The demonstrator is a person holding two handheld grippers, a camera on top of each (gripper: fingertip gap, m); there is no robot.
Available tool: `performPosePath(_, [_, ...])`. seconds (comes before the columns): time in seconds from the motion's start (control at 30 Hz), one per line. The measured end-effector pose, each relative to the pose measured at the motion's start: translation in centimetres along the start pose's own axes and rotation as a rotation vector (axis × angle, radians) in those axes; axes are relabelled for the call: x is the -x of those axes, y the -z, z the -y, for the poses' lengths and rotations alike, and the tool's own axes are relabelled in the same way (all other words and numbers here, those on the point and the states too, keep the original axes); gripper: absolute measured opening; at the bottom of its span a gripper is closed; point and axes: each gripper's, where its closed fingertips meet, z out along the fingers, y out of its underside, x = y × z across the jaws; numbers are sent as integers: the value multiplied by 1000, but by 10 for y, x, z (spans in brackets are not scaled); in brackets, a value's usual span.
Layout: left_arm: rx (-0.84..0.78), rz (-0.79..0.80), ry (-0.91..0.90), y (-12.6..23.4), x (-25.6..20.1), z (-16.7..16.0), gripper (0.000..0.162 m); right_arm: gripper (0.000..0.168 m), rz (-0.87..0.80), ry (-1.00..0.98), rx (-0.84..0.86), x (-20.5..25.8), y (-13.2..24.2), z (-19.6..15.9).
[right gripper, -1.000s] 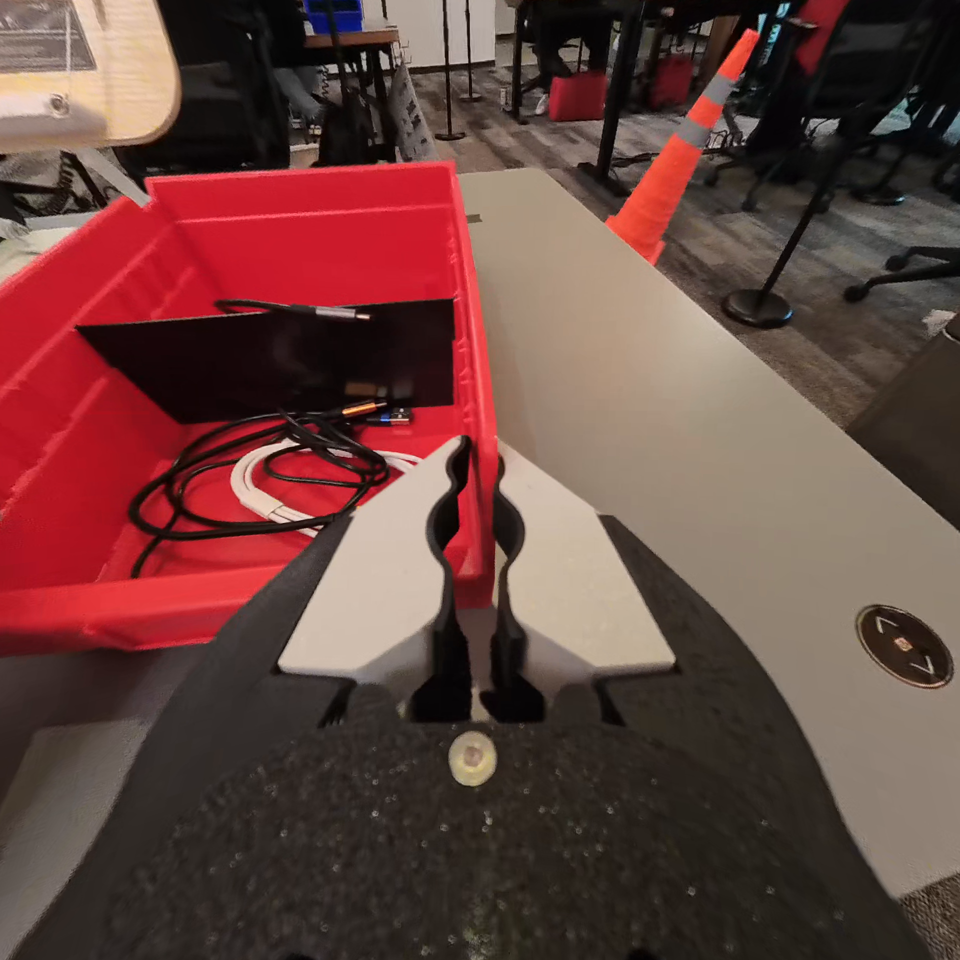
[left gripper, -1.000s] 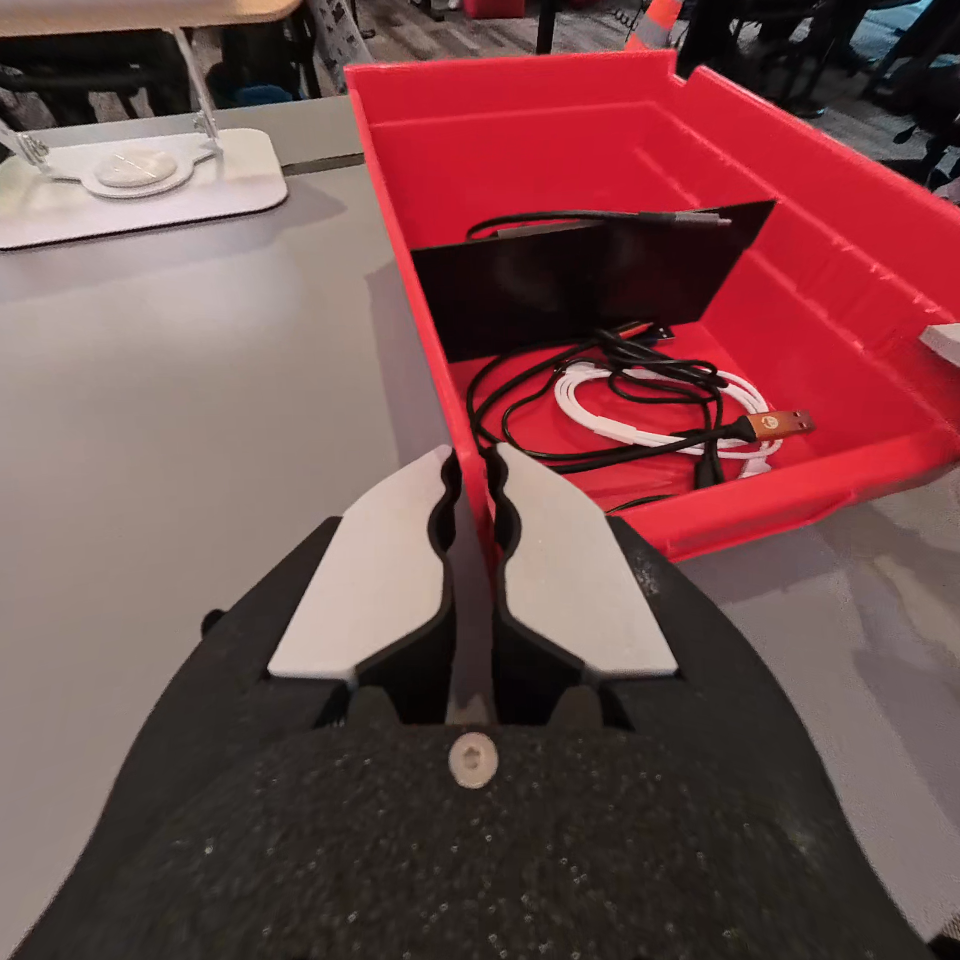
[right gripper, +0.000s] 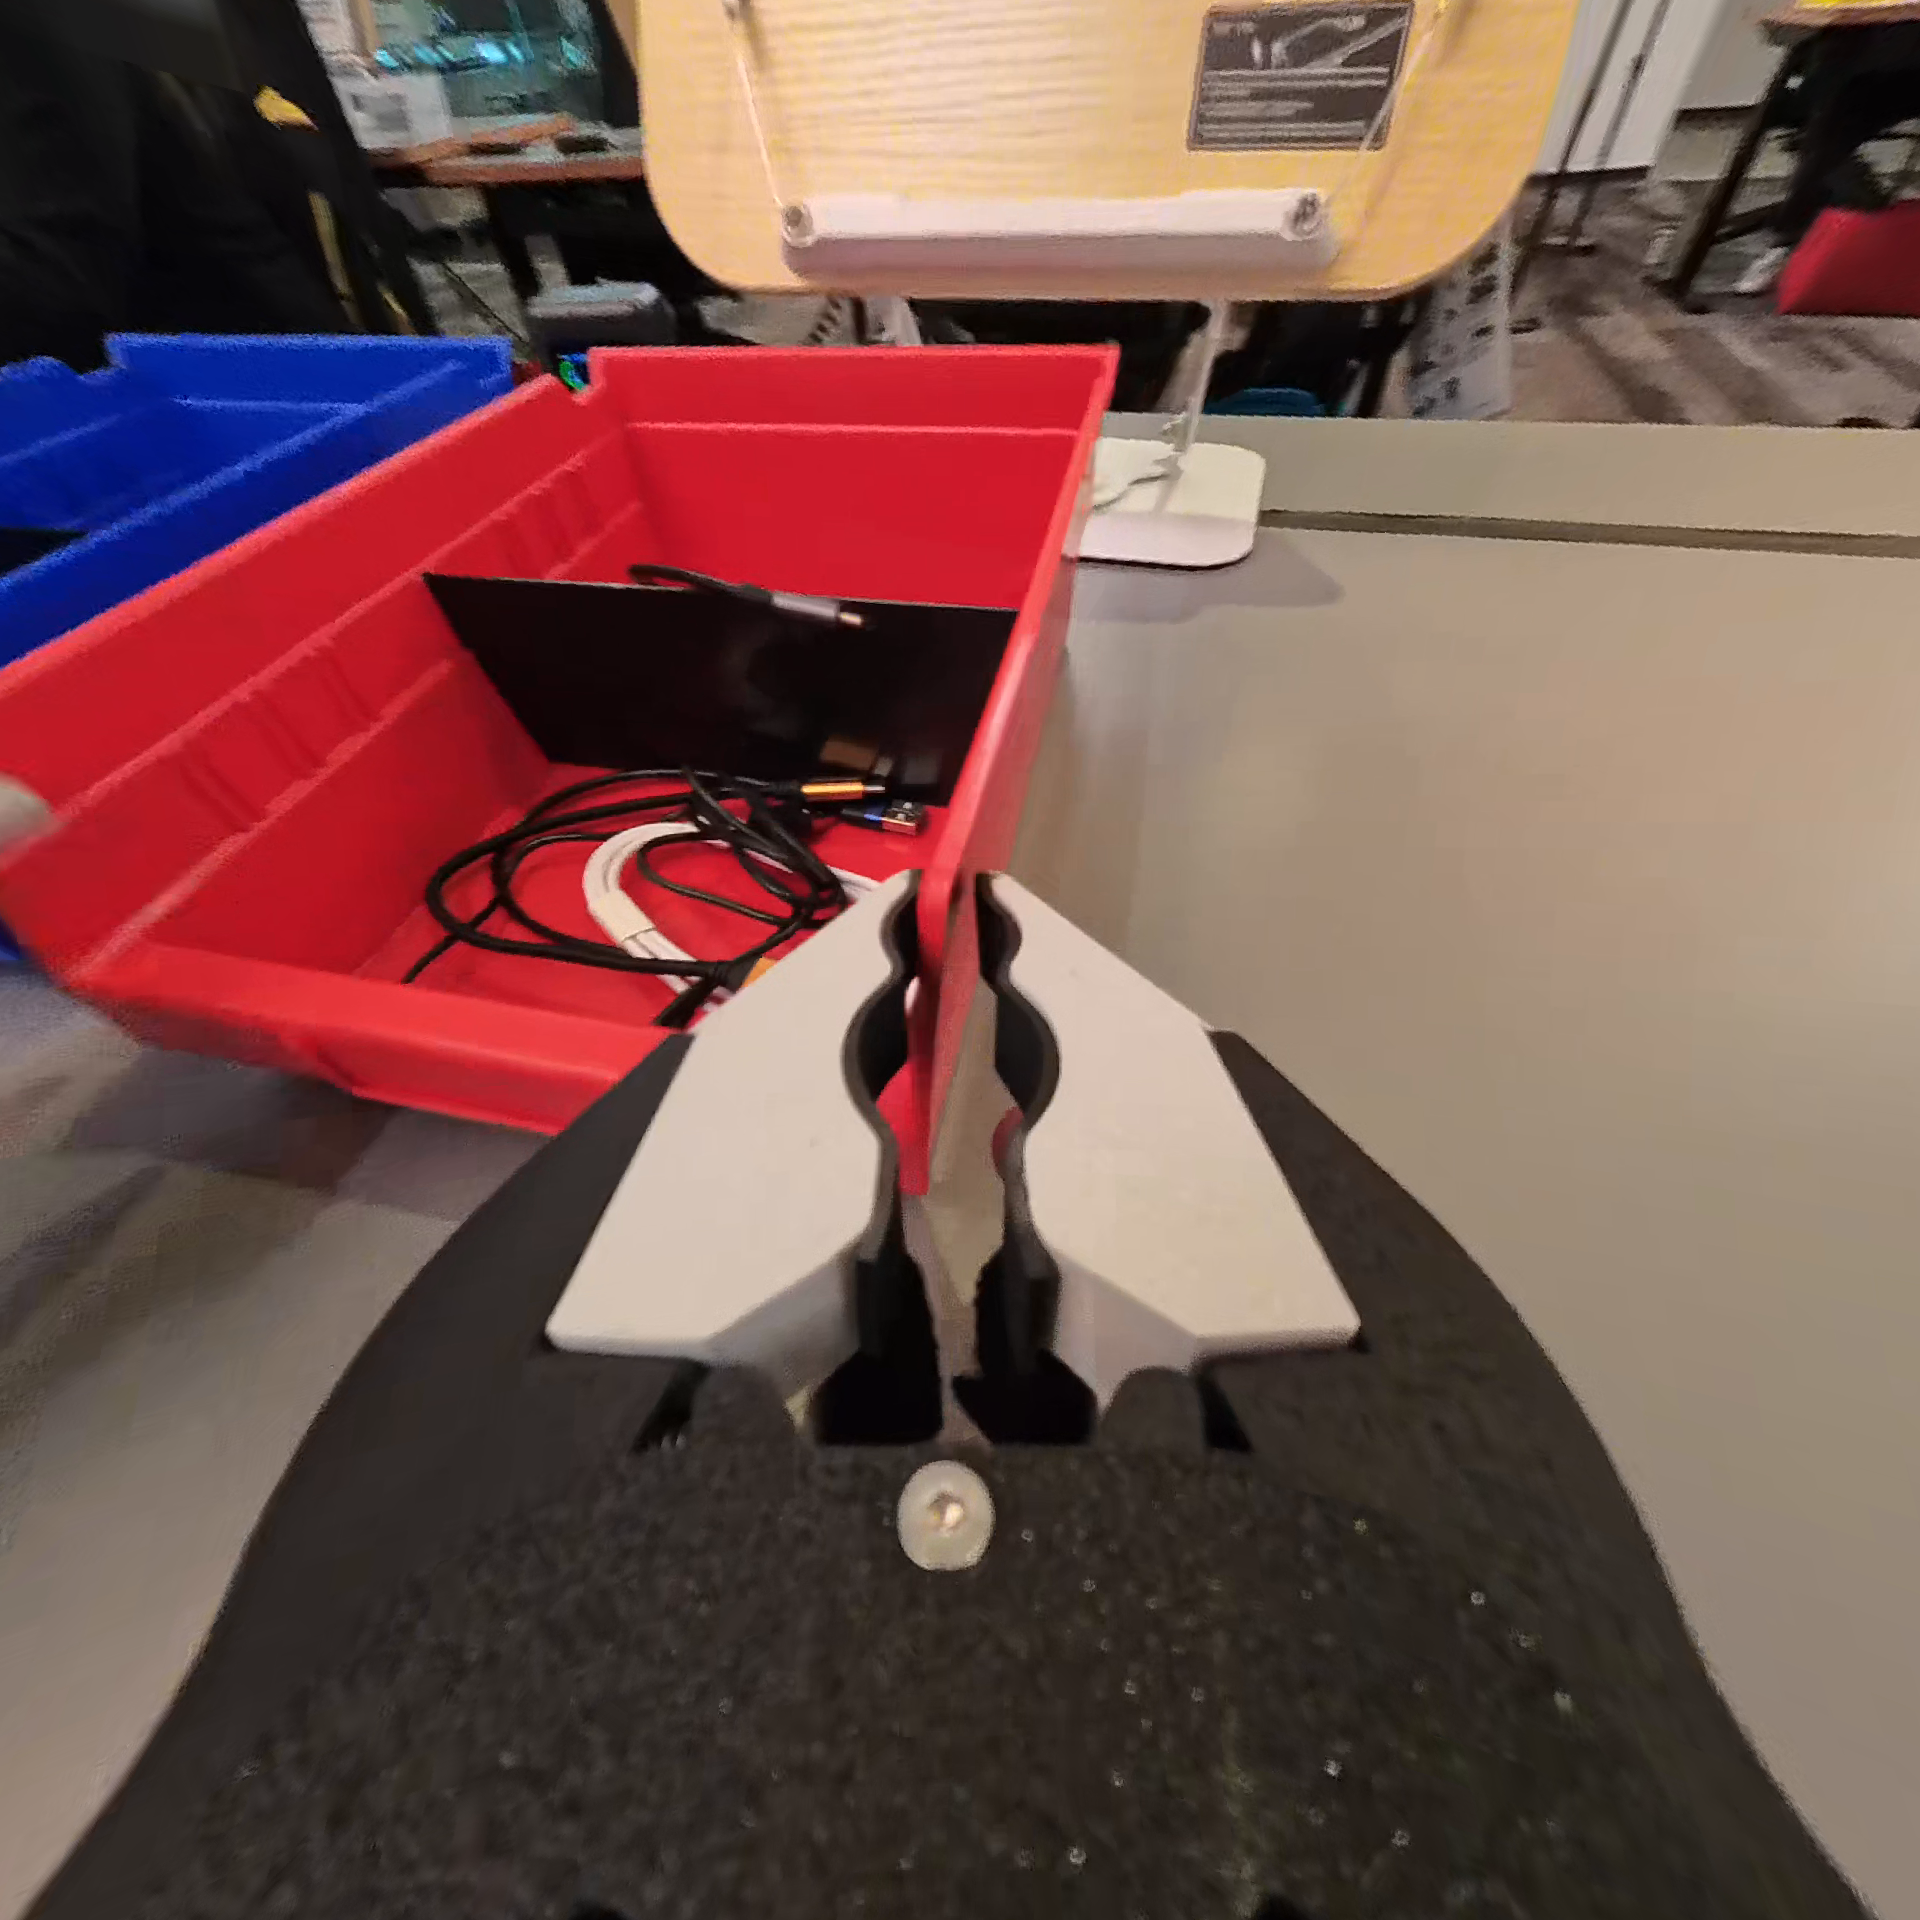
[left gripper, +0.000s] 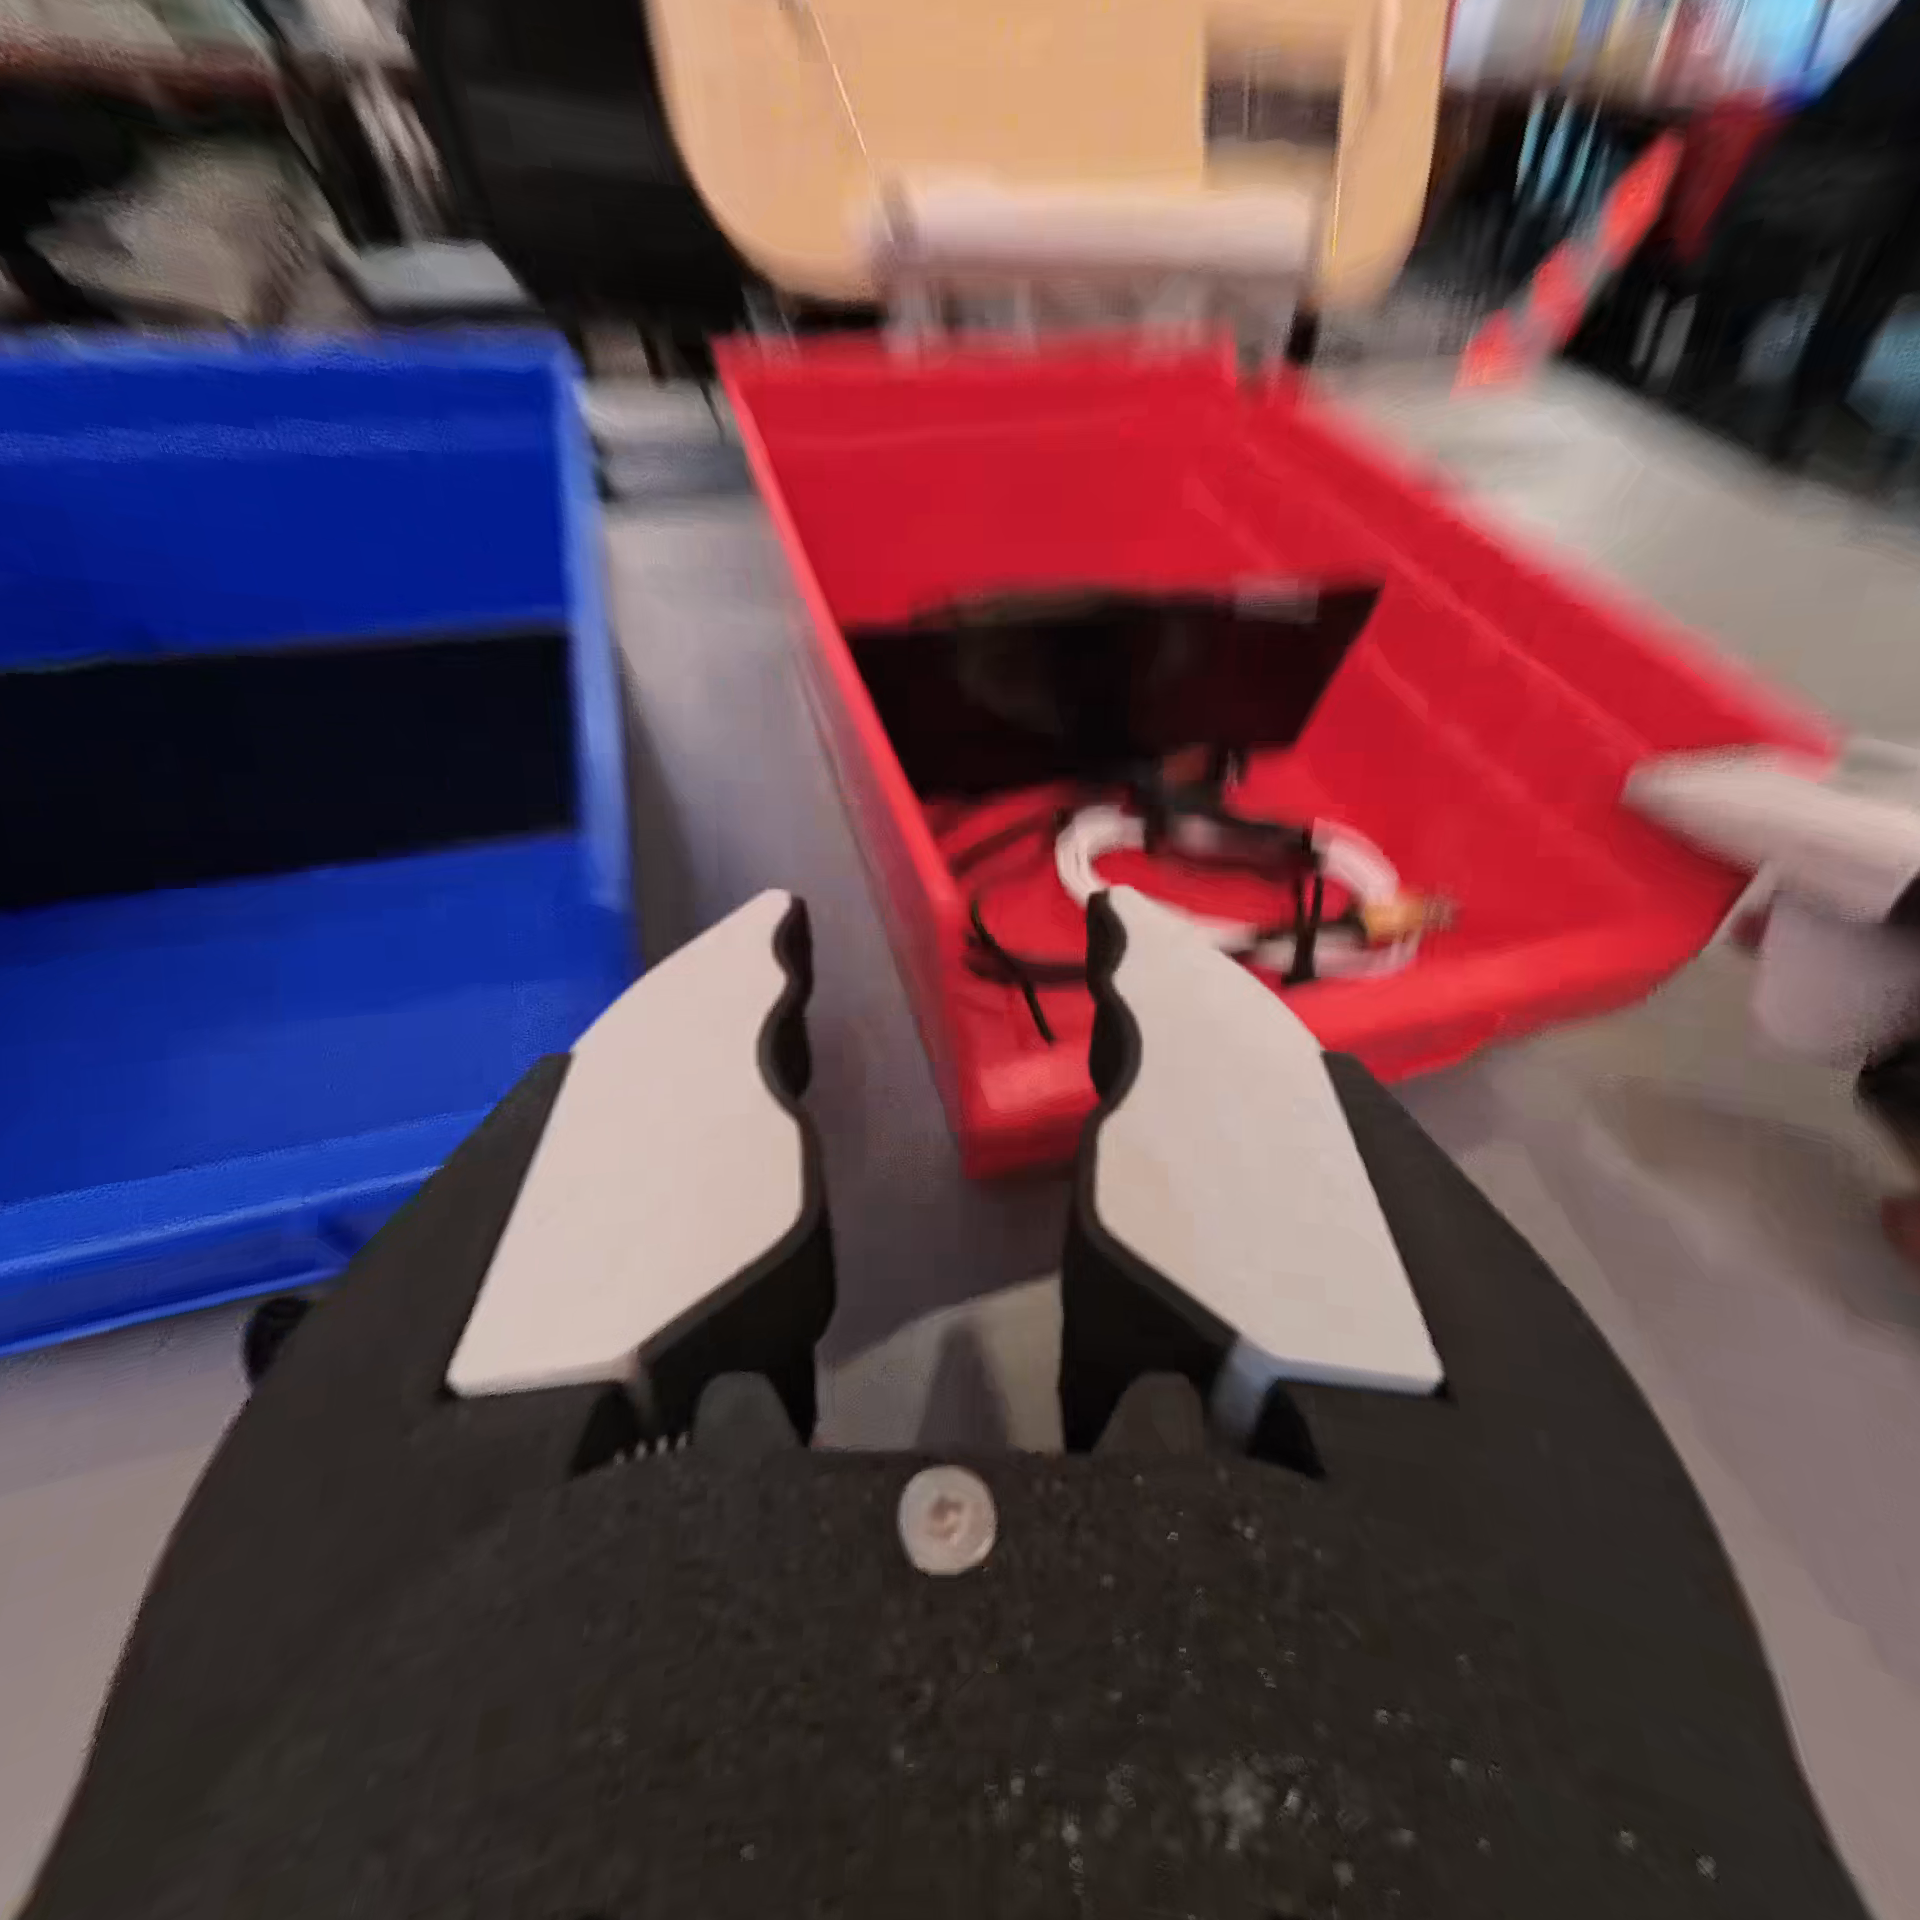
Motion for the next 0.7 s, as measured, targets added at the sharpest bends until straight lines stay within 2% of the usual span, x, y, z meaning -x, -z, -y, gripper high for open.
performPosePath(0.07, [-264,35,104,40,29,48,41,18,75,-17,-49,5,15,9])
performPosePath(0.1, [-344,94,125,58,54,65,38,18,102,-20,-77,6,23,13])
performPosePath(0.13, [-358,208,116,71,89,70,39,19,116,-18,-106,7,31,17])
performPosePath(0.23, [-282,567,19,100,208,47,49,20,96,-10,-167,7,46,24])
performPosePath(0.3, [-186,589,20,100,252,21,51,19,66,3,-209,10,52,30])
performPosePath(0.37, [-132,513,69,86,268,8,55,20,87,27,-243,25,58,34])
performPosePath(0.47, [-45,414,67,56,271,-7,49,20,173,63,-262,60,68,32])
performPosePath(0.5, [-3,358,58,46,266,-14,42,20,203,78,-263,72,72,29])
performPosePath(0.57, [40,333,33,37,260,-22,11,20,265,112,-252,96,79,22])
performPosePath(0.6, [58,364,30,38,261,-23,6,20,295,124,-245,107,83,18])
performPosePath(0.7, [120,251,154,47,236,-30,4,23,401,147,-188,138,91,2])
